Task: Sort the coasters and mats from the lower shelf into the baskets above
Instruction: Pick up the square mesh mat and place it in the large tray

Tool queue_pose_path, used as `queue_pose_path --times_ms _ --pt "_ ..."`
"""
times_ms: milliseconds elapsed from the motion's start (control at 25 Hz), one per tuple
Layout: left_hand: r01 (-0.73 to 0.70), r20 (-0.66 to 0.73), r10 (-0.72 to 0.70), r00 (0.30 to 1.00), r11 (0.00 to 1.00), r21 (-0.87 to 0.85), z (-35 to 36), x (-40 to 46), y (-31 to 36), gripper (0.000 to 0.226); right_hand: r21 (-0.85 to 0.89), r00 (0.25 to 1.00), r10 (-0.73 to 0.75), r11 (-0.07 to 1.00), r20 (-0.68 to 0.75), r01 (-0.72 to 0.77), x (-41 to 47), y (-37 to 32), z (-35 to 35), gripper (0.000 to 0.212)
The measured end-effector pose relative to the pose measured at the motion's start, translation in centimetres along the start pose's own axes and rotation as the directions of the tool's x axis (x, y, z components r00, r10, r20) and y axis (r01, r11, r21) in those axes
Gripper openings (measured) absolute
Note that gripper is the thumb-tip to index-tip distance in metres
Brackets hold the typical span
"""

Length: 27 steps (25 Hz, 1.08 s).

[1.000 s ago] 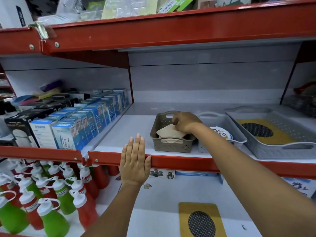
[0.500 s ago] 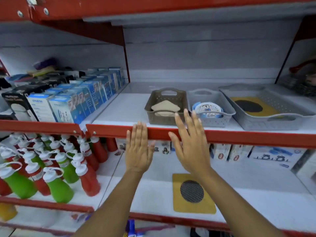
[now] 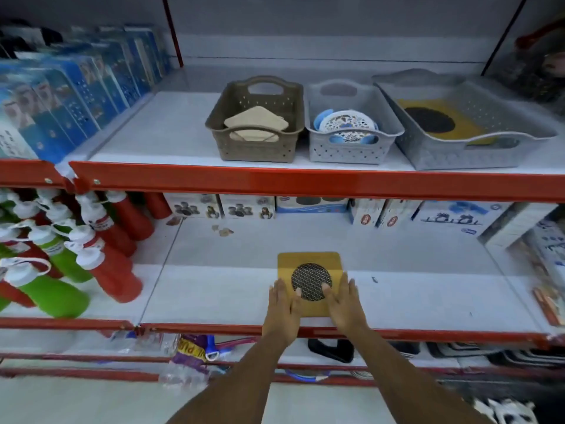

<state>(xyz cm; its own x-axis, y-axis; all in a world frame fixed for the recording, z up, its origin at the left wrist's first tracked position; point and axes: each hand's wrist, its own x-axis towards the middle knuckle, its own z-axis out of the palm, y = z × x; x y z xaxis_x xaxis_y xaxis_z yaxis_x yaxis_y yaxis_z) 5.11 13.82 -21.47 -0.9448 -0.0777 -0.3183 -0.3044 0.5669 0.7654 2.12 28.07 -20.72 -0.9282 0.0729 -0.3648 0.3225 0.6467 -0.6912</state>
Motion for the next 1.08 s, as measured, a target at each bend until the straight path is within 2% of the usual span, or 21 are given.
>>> queue_pose_path --times_ms 80,160,240,320,360,400,520,600,680,800,960,1080 --pt "0.154 0.003 -0.158 0.987 0.958 -0.243 0.8 0.9 1.3 0.067 0.302 0.985 0.172 0.938 0.018 -0.169 0.2 -0.6 -0.2 0.073" --pt "0.273 -0.041 -0.301 0.953 0.908 -0.318 0.9 1.8 2.3 0.068 0.489 0.964 0.264 0.836 0.037 -0.248 0.4 -1.1 -0.8 0.068" --pt "0.398 -0.045 -0.442 0.896 0.844 -0.36 -0.2 2.8 2.6 0.068 0.531 0.94 0.337 0.788 0.052 -0.312 0.8 -1.0 -2.4 0.059" --pt "0.446 0.026 -0.499 0.866 0.75 -0.489 -1.9 3.3 2.3 0.045 0.548 0.933 0.357 0.772 0.044 -0.322 0.7 -0.5 -3.9 0.034" --pt "0.443 0.078 -0.482 0.873 0.714 -0.542 -2.7 2.8 2.2 0.028 0.584 0.937 0.343 0.748 0.065 -0.314 0.1 -0.1 -4.5 0.022" --pt "0.427 0.121 -0.443 0.888 0.7 -0.572 -3.5 1.8 2.5 0.019 0.623 0.941 0.325 0.718 0.097 -0.312 -0.7 0.2 -5.0 0.021" --pt "0.31 0.157 -0.273 0.949 0.715 -0.627 -6.1 -2.1 2.9 0.027 0.699 0.949 0.263 0.646 0.172 -0.305 -3.5 0.8 -6.4 0.037" --pt "0.212 0.129 -0.168 0.977 0.767 -0.606 -7.5 -4.6 3.2 0.035 0.722 0.97 0.191 0.649 0.152 -0.241 -6.0 0.6 -7.4 0.031" --pt "0.134 0.116 -0.082 0.99 0.81 -0.571 -8.7 -6.2 3.6 0.038 0.73 0.99 0.106 0.668 0.097 -0.143 -8.3 0.1 -8.5 0.023" --pt "0.002 0.094 0.061 0.994 0.831 -0.556 -10.3 -7.6 5.3 0.036 0.737 1.0 -0.002 0.676 -0.012 0.01 -11.1 -0.7 -10.4 0.023" --pt "-0.171 0.018 0.224 0.974 0.793 -0.585 -12.4 -8.4 9.8 0.035 0.746 0.977 -0.12 0.631 -0.178 0.213 -13.4 -3.2 -14.5 0.02" --pt "-0.367 -0.091 0.385 0.918 0.743 -0.56 -13.1 -9.0 14.7 0.033 0.733 0.923 -0.209 0.562 -0.323 0.383 -13.6 -5.6 -18.8 0.028"
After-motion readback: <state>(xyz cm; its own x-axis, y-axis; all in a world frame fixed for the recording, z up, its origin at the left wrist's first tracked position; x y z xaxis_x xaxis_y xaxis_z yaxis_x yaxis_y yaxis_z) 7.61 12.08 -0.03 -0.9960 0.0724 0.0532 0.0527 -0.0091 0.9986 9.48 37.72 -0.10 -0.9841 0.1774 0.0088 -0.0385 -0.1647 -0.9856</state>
